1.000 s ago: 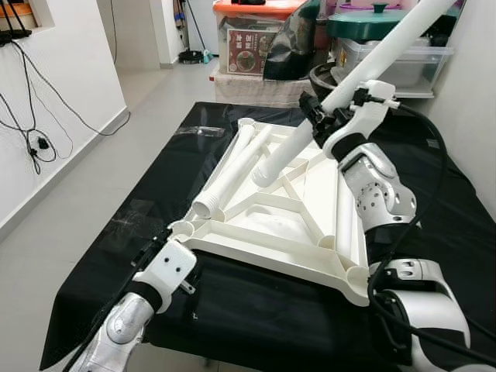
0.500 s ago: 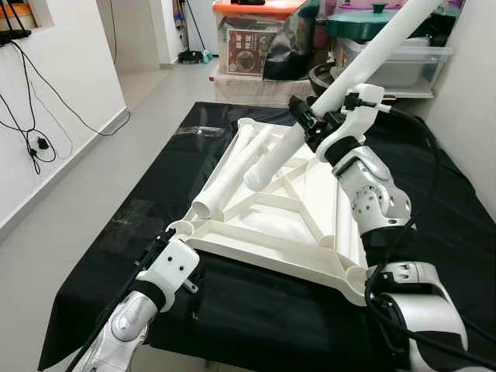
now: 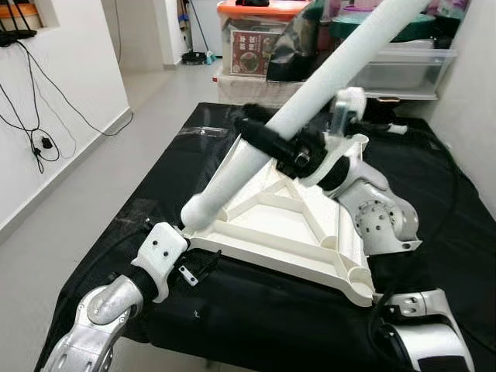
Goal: Building children table
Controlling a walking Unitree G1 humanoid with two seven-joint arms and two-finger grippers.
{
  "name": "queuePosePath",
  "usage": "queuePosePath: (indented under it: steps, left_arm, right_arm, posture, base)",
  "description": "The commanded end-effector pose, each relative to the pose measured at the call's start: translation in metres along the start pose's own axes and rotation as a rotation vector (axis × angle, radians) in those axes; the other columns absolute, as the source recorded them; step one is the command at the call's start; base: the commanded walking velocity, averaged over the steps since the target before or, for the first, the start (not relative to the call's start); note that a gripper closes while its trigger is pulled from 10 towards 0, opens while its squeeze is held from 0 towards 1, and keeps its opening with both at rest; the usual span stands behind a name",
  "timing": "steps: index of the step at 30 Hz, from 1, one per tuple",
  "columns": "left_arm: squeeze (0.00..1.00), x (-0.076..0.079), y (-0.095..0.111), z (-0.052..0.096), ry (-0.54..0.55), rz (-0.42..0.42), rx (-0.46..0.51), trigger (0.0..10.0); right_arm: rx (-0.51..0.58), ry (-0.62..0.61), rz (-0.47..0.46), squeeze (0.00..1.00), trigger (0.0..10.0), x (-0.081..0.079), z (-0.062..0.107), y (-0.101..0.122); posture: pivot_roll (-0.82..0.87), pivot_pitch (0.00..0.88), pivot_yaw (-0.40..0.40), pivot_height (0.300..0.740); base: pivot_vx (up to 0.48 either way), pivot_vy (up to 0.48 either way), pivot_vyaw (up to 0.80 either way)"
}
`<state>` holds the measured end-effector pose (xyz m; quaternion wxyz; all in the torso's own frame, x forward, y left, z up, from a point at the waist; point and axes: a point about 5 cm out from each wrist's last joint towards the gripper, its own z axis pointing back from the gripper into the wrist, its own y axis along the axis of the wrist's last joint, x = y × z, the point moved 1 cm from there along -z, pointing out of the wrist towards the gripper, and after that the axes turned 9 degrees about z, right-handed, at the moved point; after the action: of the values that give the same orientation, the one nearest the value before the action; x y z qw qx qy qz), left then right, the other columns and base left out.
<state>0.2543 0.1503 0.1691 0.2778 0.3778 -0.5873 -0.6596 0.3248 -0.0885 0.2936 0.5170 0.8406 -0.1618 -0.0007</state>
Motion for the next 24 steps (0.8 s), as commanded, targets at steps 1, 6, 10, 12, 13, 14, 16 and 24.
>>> queuePosePath:
  steps: [1, 6, 10, 12, 13, 14, 16, 24]
  left_arm:
    - [0.00, 0.001, 0.015, 0.001, -0.048, -0.014, 0.041, 10.0]
    - [0.00, -0.002, 0.021, 0.005, -0.086, -0.022, 0.042, 10.0]
    - [0.00, -0.004, 0.019, 0.004, -0.081, -0.021, 0.035, 10.0]
    - [0.00, -0.003, 0.020, 0.003, -0.094, -0.017, 0.037, 10.0]
    - [0.00, -0.002, 0.020, 0.003, -0.098, -0.016, 0.034, 10.0]
    - [0.00, -0.003, 0.019, 0.003, -0.096, -0.016, 0.031, 10.0]
    - [0.00, -0.004, 0.018, 0.003, -0.093, -0.015, 0.029, 10.0]
    - [0.00, -0.005, 0.015, -0.001, -0.134, 0.033, 0.012, 10.0]
  right_arm:
    - [-0.019, 0.057, -0.015, 0.00, 0.0, -0.007, -0.003, -0.005]
    - [-0.025, 0.104, -0.022, 0.00, 0.0, -0.011, -0.002, -0.005]
    - [-0.029, 0.151, -0.030, 0.00, 0.0, -0.016, -0.002, -0.004]
    - [-0.043, 0.169, -0.028, 0.00, 0.0, -0.018, 0.000, -0.005]
    - [-0.048, 0.172, -0.027, 0.00, 0.0, -0.018, 0.001, -0.005]
    - [-0.048, 0.177, -0.027, 0.00, 0.0, -0.018, 0.001, -0.005]
    - [-0.047, 0.180, -0.028, 0.00, 0.0, -0.018, 0.001, -0.004]
    - [-0.029, 0.299, -0.046, 0.00, 0.0, -0.033, -0.002, -0.002]
  posture:
    - [0.12, 0.000, -0.060, 0.740]
    - [0.12, 0.000, -0.056, 0.740]
    - [0.12, 0.000, -0.057, 0.740]
    - [0.12, 0.000, -0.056, 0.740]
    - [0.12, 0.000, -0.056, 0.740]
    - [0.12, 0.000, -0.056, 0.740]
    - [0.12, 0.000, -0.056, 0.740]
    - [0.12, 0.000, -0.052, 0.740]
  base:
    - [0.000, 0.000, 0.00]
    - [0.000, 0.000, 0.00]
    - [0.000, 0.000, 0.00]
    - [0.000, 0.000, 0.00]
    - [0.000, 0.000, 0.00]
    - [0.000, 0.000, 0.00]
    - [0.000, 0.000, 0.00]
    - [0.000, 0.000, 0.00]
